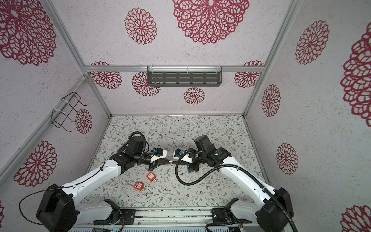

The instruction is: Lock with the key

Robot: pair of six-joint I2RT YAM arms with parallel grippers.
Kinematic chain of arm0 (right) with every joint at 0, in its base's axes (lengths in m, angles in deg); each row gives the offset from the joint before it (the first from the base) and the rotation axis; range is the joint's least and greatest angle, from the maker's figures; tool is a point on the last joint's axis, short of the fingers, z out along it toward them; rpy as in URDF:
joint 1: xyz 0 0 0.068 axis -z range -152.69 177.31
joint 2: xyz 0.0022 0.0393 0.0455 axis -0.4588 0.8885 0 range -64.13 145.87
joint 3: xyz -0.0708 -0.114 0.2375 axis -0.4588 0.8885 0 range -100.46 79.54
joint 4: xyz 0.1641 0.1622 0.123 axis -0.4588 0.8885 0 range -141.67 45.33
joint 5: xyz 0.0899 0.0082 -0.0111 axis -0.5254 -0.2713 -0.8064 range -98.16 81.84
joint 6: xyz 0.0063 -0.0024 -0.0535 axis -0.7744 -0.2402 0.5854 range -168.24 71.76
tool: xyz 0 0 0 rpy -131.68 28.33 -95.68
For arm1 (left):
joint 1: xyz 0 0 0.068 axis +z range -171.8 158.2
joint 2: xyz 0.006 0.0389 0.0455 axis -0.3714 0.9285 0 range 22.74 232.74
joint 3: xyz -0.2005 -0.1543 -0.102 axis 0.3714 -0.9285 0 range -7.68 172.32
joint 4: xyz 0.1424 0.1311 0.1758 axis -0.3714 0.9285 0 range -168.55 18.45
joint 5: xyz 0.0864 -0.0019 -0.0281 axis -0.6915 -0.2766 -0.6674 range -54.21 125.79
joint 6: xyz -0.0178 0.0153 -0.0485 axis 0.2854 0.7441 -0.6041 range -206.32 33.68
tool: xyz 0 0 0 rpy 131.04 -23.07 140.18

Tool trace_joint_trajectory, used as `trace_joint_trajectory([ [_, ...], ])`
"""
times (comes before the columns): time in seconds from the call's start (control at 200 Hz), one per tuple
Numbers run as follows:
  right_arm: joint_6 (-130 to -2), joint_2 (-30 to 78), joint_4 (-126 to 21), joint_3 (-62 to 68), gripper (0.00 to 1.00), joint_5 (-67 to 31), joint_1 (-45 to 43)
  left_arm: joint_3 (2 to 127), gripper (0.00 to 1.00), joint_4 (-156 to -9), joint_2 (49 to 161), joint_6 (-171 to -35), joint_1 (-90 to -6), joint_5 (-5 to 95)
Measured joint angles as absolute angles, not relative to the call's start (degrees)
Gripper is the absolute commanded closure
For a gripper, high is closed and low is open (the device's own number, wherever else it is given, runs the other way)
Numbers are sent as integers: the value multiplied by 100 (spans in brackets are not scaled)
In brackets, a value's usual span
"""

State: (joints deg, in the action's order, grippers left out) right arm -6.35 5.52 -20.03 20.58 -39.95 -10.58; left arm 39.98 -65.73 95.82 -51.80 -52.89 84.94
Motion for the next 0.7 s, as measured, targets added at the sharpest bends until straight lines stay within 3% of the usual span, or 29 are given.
trace_joint_trajectory([
  [0.315, -565, 596, -1885, 2010, 100, -4014, -1049, 4003, 100, -6484, 9582, -5064, -5307, 8483],
  [0.701, -460, 596, -1857, 2010, 100, -4111, -995, 4068, 100, -6357, 9582, -4938, -5318, 8483],
])
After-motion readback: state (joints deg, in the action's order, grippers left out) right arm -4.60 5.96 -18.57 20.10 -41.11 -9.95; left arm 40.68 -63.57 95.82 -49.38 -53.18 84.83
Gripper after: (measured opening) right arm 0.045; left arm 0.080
